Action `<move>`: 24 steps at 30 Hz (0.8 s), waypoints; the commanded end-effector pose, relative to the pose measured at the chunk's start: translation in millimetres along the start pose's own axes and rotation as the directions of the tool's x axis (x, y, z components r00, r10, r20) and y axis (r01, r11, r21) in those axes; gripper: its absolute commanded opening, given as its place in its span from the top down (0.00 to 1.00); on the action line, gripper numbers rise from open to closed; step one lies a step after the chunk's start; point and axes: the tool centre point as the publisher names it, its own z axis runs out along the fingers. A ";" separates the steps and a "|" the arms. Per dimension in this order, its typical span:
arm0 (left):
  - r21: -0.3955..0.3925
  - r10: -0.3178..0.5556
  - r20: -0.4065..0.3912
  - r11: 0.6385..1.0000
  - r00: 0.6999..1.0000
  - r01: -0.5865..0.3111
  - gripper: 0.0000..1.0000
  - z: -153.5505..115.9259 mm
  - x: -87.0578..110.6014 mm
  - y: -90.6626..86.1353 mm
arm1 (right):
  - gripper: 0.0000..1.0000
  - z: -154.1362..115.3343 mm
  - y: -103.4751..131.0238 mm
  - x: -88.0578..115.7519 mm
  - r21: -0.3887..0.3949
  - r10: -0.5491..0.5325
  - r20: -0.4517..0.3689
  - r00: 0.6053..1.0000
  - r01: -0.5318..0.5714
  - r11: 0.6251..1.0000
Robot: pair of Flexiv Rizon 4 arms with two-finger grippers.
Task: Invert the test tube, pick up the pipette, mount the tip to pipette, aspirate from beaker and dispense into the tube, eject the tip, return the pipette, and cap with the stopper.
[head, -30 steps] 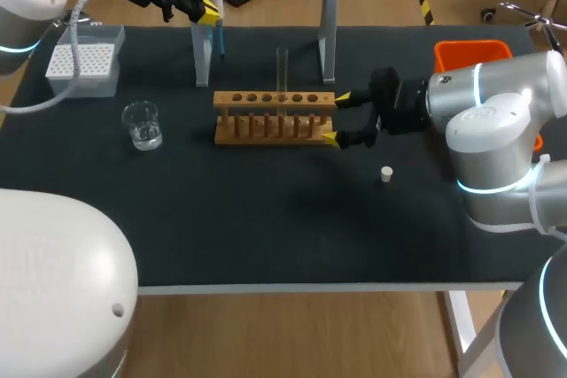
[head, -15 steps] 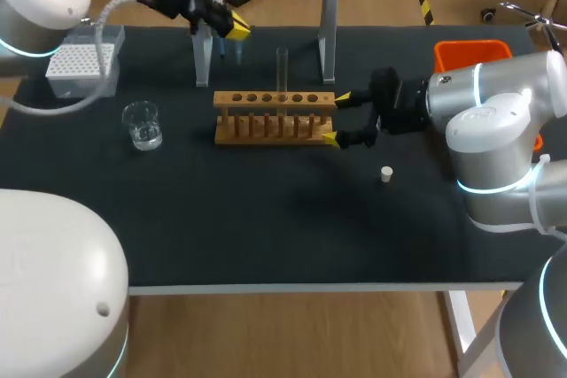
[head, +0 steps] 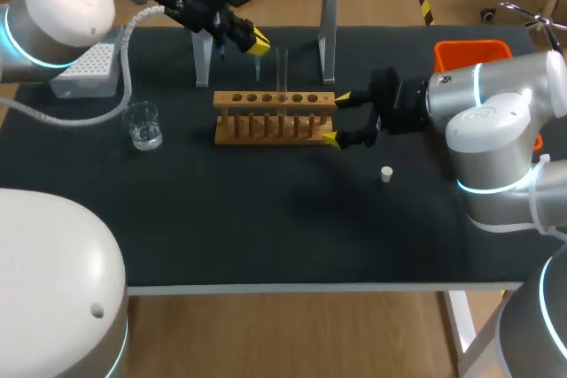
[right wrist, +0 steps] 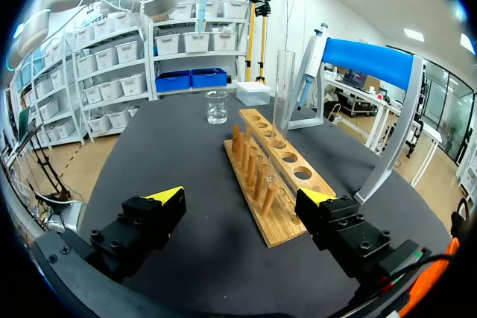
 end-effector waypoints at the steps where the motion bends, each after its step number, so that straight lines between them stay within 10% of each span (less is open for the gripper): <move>1: 0.031 0.001 0.019 1.000 1.000 -0.002 1.00 -7.5 9.7 14.2 | 0.00 -0.8 -0.5 -0.6 -0.001 -0.001 -0.002 1.000 0.001 1.000; 24: 0.036 0.017 -0.033 0.999 0.999 -0.016 1.00 -5.2 10.9 13.9 | 0.00 -0.8 -0.5 -0.6 -0.001 -0.001 -0.002 1.000 0.001 1.000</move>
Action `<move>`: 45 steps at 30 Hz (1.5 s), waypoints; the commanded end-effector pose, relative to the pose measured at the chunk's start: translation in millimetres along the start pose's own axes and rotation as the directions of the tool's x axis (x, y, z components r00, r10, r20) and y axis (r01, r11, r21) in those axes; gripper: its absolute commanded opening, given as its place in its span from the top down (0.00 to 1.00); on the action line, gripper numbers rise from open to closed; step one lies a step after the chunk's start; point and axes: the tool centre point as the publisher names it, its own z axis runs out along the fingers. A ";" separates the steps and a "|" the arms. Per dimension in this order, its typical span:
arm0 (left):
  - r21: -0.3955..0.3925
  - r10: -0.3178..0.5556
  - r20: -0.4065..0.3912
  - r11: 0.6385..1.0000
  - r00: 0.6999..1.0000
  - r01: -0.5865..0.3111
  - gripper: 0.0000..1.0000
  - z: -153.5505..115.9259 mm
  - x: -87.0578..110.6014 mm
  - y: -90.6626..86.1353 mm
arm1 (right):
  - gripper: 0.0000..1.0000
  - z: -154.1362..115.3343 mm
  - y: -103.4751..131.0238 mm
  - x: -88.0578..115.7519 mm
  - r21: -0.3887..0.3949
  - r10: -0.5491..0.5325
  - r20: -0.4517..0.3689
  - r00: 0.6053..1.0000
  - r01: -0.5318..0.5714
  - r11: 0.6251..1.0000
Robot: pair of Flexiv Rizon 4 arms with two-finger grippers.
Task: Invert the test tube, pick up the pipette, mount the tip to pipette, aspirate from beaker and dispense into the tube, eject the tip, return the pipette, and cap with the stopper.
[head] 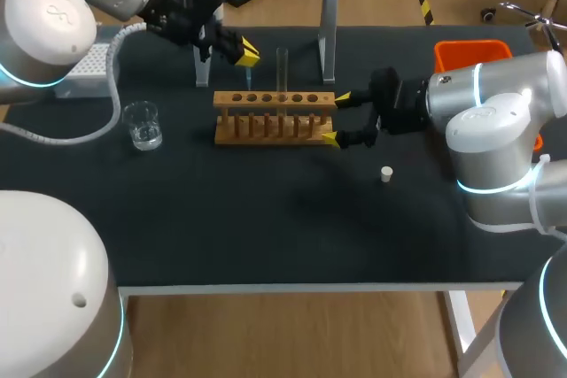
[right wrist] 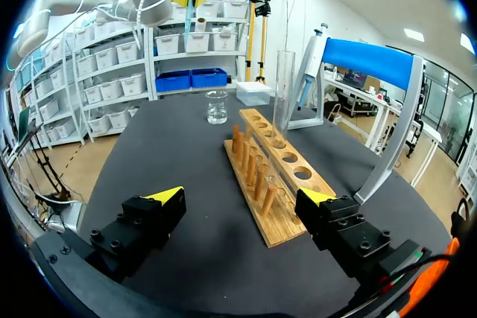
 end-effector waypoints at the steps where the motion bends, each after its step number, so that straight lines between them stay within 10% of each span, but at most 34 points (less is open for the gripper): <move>1: -0.004 -0.001 -0.006 1.000 1.000 0.001 1.00 0.7 -2.1 -1.1 | 0.00 -0.8 -0.5 -0.5 -0.001 -0.001 -0.002 1.000 0.001 1.000; 21: -0.004 -0.001 -0.006 1.000 1.000 0.001 1.00 0.7 -2.1 -1.1 | 0.00 -86.5 60.3 50.8 -0.311 -0.117 -0.203 0.972 0.050 0.949; 45: -0.004 -0.001 -0.006 1.000 1.000 0.001 1.00 0.7 -2.1 -1.1 | 0.00 -31.0 146.2 77.4 -0.484 -0.163 -0.284 0.945 0.005 0.875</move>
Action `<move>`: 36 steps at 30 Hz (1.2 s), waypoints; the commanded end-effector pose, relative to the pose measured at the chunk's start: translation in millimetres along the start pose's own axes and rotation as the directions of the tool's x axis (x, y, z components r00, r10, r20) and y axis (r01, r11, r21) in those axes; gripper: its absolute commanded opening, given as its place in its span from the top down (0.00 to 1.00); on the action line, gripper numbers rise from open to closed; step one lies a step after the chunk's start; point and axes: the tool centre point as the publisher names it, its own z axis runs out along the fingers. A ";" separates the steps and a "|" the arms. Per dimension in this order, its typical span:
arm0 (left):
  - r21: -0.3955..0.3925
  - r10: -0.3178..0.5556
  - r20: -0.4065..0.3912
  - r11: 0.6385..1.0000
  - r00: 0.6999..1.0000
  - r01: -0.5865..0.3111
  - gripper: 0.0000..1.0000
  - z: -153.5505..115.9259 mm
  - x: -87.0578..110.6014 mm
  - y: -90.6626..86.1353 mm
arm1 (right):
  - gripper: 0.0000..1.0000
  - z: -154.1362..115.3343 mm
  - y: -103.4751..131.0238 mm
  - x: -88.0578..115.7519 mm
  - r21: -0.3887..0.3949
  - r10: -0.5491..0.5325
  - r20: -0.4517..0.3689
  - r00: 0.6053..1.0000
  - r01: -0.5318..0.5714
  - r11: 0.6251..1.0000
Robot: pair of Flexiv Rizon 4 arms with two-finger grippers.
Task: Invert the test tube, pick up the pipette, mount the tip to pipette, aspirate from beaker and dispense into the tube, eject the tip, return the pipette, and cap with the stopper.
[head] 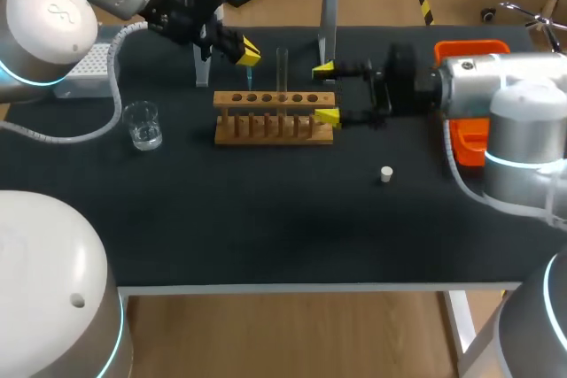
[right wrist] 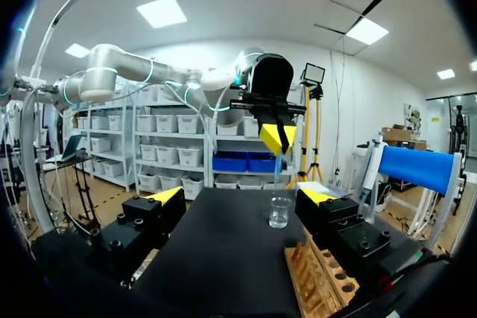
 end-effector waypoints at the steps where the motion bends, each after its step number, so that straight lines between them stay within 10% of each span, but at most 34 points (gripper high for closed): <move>1: -0.004 -0.001 -0.005 1.000 1.000 0.001 1.00 -0.4 -1.1 -0.6 | 0.00 19.7 4.3 -8.5 -0.002 0.000 0.009 1.000 0.000 1.000; 36: -0.004 -0.001 -0.005 1.000 1.000 0.001 1.00 -0.4 -1.1 -0.6 | 0.00 91.7 -4.4 -46.9 0.002 0.014 0.000 1.000 -0.014 1.000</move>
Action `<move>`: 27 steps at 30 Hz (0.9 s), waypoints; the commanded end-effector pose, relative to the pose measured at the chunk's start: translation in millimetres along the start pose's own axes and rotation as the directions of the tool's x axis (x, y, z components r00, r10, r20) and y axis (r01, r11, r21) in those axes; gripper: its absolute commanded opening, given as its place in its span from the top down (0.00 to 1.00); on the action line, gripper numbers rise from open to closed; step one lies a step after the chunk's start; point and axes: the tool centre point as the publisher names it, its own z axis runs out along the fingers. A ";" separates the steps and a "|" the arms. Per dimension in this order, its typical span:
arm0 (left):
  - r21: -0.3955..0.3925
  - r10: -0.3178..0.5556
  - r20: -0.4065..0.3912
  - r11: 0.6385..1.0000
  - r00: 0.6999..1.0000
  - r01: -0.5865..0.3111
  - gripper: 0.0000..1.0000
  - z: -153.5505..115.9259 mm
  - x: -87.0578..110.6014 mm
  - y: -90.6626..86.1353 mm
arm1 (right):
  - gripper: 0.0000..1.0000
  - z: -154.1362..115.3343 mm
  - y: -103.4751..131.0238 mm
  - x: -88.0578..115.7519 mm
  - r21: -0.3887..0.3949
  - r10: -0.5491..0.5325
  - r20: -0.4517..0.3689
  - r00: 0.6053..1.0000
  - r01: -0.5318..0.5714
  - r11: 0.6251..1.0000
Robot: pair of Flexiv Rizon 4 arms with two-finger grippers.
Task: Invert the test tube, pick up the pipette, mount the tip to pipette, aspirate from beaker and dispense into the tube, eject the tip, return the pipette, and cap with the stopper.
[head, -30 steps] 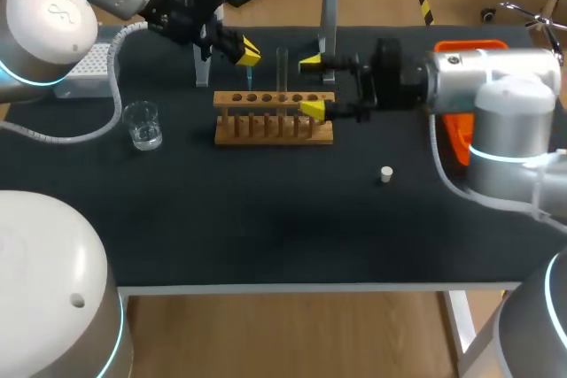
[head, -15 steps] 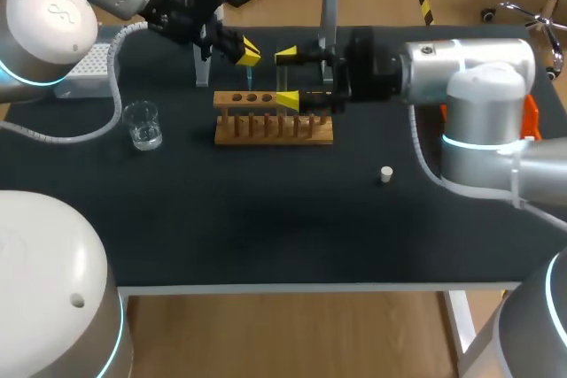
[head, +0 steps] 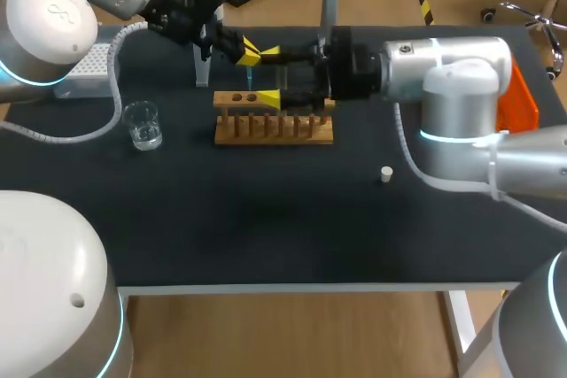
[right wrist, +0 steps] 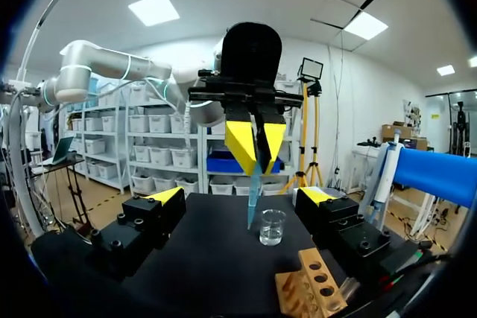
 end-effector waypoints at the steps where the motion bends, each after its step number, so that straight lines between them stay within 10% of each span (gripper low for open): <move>1: -0.004 -0.001 -0.005 1.000 1.000 0.001 1.00 -0.4 -1.0 -0.6 | 0.00 10.1 -3.6 -7.9 -0.009 0.001 -0.009 1.000 -0.001 1.000; 27: -0.004 -0.001 -0.005 1.000 1.000 0.001 1.00 -0.4 -1.0 -0.6 | 0.00 29.1 0.5 -9.0 -0.027 0.002 -0.019 1.000 -0.003 1.000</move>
